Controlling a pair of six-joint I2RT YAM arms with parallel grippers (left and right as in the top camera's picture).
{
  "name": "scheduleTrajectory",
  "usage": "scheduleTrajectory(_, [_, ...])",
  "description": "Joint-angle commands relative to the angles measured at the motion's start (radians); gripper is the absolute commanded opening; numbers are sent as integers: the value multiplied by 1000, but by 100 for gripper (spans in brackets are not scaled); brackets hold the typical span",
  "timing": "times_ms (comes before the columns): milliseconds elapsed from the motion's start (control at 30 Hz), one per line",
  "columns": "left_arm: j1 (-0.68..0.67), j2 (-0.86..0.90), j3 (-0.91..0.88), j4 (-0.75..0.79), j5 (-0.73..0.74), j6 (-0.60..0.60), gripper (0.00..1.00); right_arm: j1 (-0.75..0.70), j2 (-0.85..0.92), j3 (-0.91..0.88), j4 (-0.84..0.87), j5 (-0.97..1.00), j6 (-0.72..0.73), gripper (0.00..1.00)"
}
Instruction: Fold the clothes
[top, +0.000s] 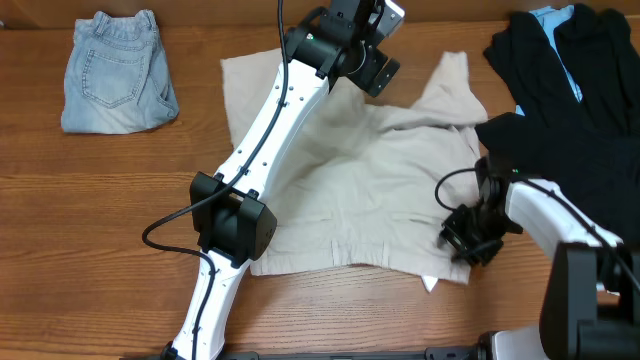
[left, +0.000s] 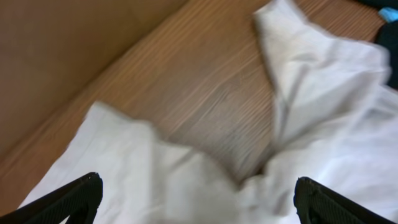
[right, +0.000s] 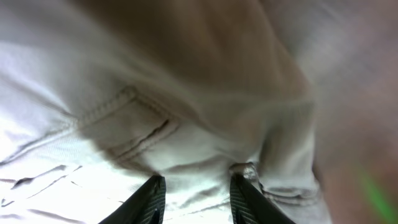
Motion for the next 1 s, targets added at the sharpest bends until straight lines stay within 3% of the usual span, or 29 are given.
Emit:
scheduleTrajectory(0, [30,5,-4,-37,-49,-50,100,1,-152,-5,-43,82,26,39])
scheduleTrajectory(200, [93,5,-3,-126,-66,-95,100,3,-352,-2,-130,84,7,43])
scheduleTrajectory(333, [142,2,-2,-169,-70,-99,100,2,-472,51,-54,82,-93,64])
scheduleTrajectory(433, [175,-6,-2,-202,-71,-99,100,2,-484,132,118,108,-168,73])
scheduleTrajectory(567, [192,-6,-2,-233,-76,-95,100,-6,-425,159,320,180,-172,76])
scheduleTrajectory(733, [195,-6,-2,-255,-126,-94,100,-56,-228,163,620,160,-190,80])
scheduleTrajectory(967, [195,-6,-2,-265,-171,-92,100,-91,24,229,785,115,-194,80])
